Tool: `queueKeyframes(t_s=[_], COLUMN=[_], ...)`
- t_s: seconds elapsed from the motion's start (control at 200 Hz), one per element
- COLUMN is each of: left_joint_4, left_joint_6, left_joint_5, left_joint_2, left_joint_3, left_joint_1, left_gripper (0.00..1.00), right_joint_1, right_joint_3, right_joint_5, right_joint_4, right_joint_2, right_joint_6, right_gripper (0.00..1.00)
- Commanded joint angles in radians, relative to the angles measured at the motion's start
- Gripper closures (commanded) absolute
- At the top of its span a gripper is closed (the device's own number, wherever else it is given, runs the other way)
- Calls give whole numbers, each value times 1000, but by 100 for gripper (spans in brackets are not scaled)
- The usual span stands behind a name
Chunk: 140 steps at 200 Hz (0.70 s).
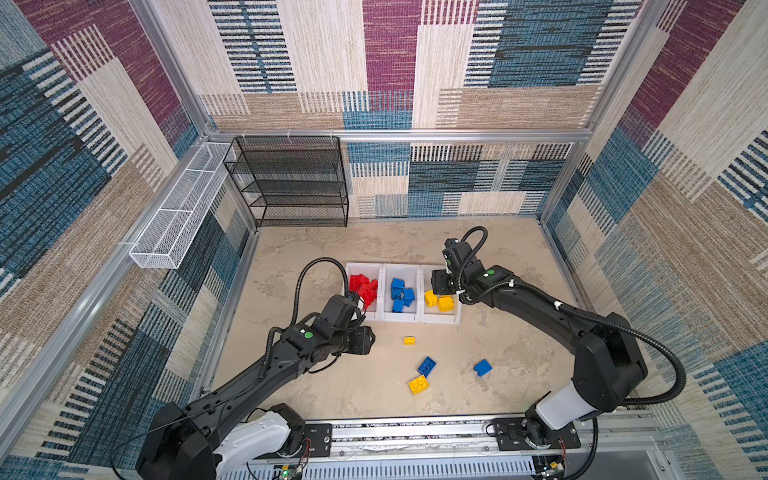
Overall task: Sort the legos into containers by color
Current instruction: 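Grasp the blue brick on the table with the left gripper while the right withdraws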
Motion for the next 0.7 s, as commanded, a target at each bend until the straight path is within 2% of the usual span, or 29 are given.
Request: queueKeyframes(t_s=[0.0,0.245,0.476,0.696], left_joint_4=[37,61,73,63], left_joint_6=[26,80,147,188], left_joint_5=[-34,-36,-16,-3], left_joint_2=[53,233,416,570], left_joint_3=[36,141,248,336], left_joint_1=[-56,-196,-321,-385], left_gripper=[41,41,42,43], right_joint_1=[-10,-81,-137,-161], right_joint_3=[-51,-179,-250,-281], right_joint_5=[10,11,10,6], right_joint_4=[-6,-23,-46,-55], right_joint_2=[-61,-210,-297,-341], right_joint_6=[64,132,145,151], right_gripper=[30,29,28,28])
